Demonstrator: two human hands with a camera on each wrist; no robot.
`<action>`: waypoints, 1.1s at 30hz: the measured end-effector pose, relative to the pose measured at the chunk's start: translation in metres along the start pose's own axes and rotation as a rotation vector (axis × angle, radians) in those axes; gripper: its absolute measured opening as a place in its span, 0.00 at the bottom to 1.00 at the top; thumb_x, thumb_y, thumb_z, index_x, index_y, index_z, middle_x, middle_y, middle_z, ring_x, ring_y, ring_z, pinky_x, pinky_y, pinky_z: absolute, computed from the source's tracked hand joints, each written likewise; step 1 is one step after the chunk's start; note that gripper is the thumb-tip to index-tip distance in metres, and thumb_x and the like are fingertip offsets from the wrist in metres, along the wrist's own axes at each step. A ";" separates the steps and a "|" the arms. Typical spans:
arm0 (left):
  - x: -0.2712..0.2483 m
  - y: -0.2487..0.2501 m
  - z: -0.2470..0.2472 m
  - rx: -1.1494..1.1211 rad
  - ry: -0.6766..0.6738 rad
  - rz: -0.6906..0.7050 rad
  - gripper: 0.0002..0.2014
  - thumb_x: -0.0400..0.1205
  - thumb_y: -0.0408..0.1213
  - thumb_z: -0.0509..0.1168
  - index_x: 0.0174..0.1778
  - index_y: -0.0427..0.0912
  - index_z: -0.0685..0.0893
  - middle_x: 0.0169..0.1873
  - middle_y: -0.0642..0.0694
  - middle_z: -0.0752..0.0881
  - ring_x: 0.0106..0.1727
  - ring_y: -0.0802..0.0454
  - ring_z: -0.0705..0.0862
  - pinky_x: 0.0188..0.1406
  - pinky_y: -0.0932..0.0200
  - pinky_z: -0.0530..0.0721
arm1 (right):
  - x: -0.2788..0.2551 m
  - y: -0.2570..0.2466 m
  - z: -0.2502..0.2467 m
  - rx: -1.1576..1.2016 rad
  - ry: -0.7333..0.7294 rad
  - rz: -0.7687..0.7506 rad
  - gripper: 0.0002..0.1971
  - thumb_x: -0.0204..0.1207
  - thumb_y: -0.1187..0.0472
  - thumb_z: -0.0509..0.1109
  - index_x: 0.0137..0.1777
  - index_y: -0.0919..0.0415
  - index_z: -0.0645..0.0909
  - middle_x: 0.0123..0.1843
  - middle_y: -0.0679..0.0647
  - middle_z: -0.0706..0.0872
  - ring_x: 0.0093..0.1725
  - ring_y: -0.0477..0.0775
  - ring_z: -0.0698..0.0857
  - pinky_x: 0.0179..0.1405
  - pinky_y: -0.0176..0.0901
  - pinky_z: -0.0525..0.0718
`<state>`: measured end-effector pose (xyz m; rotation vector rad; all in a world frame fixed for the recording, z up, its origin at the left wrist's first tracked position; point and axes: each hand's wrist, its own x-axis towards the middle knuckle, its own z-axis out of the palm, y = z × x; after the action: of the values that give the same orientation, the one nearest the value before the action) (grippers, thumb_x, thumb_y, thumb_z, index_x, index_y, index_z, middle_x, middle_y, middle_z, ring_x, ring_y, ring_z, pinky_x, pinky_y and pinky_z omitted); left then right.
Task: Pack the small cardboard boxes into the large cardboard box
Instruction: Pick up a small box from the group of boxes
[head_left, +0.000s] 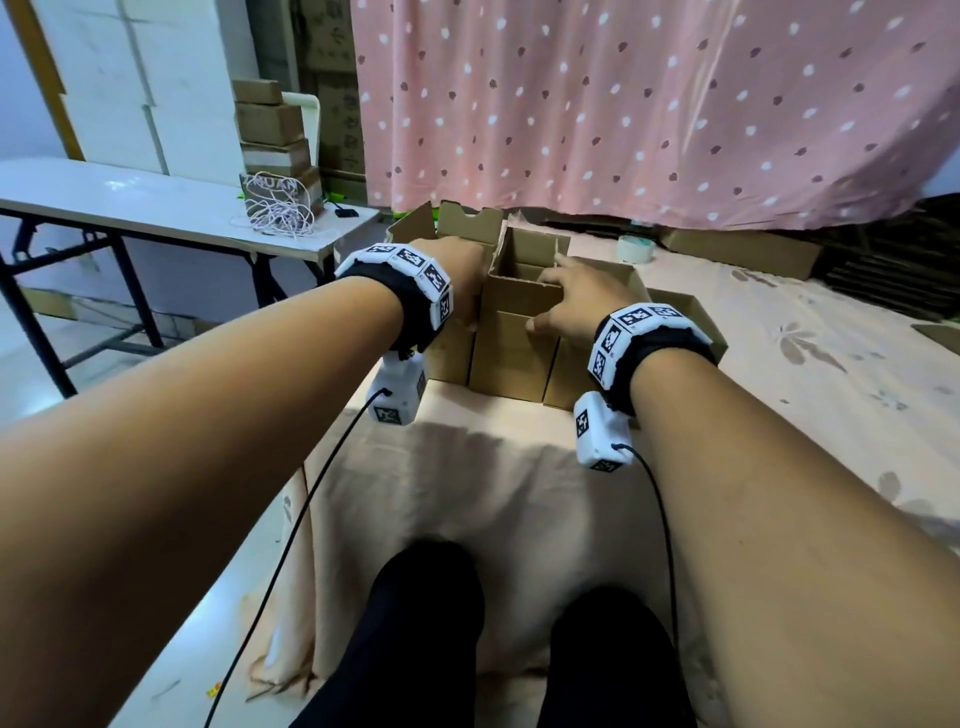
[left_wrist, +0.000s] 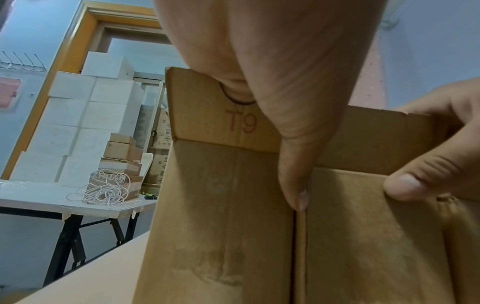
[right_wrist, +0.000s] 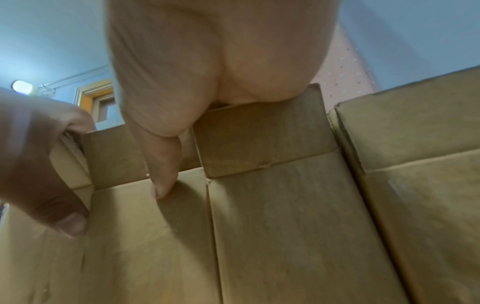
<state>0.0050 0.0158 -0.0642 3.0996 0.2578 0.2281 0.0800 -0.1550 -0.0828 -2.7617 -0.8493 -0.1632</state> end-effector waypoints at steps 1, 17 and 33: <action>-0.001 0.000 0.000 -0.004 0.002 -0.013 0.14 0.74 0.44 0.80 0.49 0.40 0.89 0.44 0.41 0.87 0.40 0.41 0.83 0.35 0.57 0.75 | 0.000 -0.001 -0.001 0.002 -0.001 0.002 0.33 0.71 0.47 0.80 0.77 0.46 0.77 0.91 0.47 0.57 0.85 0.59 0.68 0.80 0.55 0.72; -0.005 0.001 0.001 -0.059 0.027 -0.082 0.18 0.66 0.49 0.83 0.43 0.42 0.90 0.38 0.43 0.88 0.36 0.41 0.85 0.34 0.59 0.77 | -0.013 0.003 0.006 0.224 0.068 0.052 0.21 0.72 0.54 0.83 0.63 0.51 0.84 0.91 0.48 0.58 0.85 0.59 0.68 0.80 0.47 0.68; -0.001 -0.001 0.004 0.000 0.059 -0.032 0.10 0.78 0.43 0.75 0.39 0.44 0.81 0.29 0.45 0.77 0.30 0.45 0.77 0.21 0.62 0.62 | -0.015 -0.002 0.008 0.259 0.078 0.066 0.14 0.71 0.56 0.83 0.45 0.51 0.78 0.90 0.50 0.61 0.83 0.60 0.71 0.76 0.46 0.70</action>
<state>0.0049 0.0163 -0.0685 3.0899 0.3092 0.3186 0.0668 -0.1594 -0.0926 -2.5206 -0.7035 -0.1378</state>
